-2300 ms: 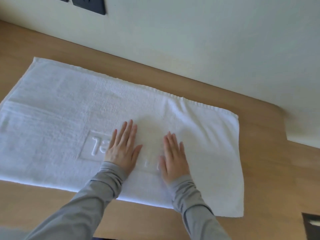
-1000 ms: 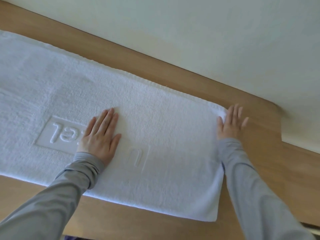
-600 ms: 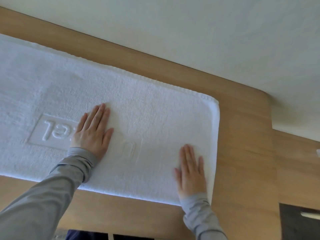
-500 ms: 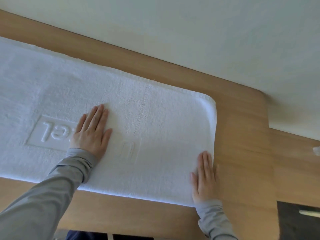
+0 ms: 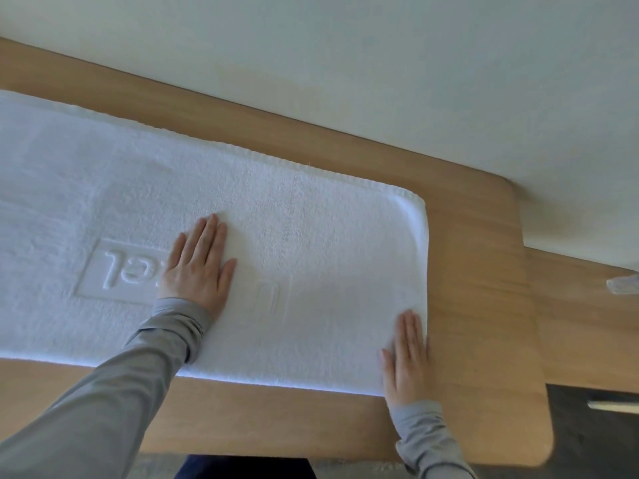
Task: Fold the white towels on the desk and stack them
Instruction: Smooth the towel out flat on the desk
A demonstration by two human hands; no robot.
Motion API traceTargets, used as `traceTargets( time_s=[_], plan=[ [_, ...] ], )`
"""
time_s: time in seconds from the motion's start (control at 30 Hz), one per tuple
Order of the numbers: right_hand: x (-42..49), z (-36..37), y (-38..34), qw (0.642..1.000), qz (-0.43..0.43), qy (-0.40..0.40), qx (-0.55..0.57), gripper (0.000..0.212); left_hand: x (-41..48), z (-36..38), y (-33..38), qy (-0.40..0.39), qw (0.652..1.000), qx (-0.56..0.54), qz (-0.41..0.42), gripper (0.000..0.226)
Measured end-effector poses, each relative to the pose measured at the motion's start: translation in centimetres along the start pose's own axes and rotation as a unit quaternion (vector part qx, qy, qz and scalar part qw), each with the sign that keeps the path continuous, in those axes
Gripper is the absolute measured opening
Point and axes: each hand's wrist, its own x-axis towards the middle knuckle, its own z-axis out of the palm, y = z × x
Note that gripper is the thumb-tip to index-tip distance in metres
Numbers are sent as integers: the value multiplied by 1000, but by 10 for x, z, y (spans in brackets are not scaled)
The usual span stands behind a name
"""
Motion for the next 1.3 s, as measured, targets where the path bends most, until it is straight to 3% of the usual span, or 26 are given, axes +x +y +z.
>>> traceTargets(
  time_s=[0.07,0.17,0.27,0.43,0.6,0.73,0.87,1.03,1.2,1.3],
  plan=[
    [-10,-3,9,998,60,4,30,76,0,-1,1,-2,1000,3,-3,68],
    [-19,-12,9,997,62,2,43,70,-1,-4,4,-10,1000,-1,-3,77],
    [-8,-21,-1,998,22,-15,49,75,-11,-9,25,-24,999,-23,30,82],
    [69,-33,-14,995,-86,-12,50,54,-39,5,99,-55,991,-37,114,67],
    [165,-27,-12,979,-201,-36,-19,59,-38,23,129,-56,995,-18,84,63],
    [214,-30,22,976,-215,-28,-17,58,-39,34,128,-30,996,-5,80,63],
    [244,-43,58,984,-176,-34,11,60,-39,37,130,1,996,23,80,62],
    [260,-55,69,968,-234,-73,49,51,-40,36,135,18,996,48,69,62],
    [276,-74,63,971,-143,-97,164,49,-54,32,161,42,999,-1,-35,58],
    [286,-84,51,968,-119,-114,189,44,-75,29,196,92,967,-112,-211,52]
  ],
)
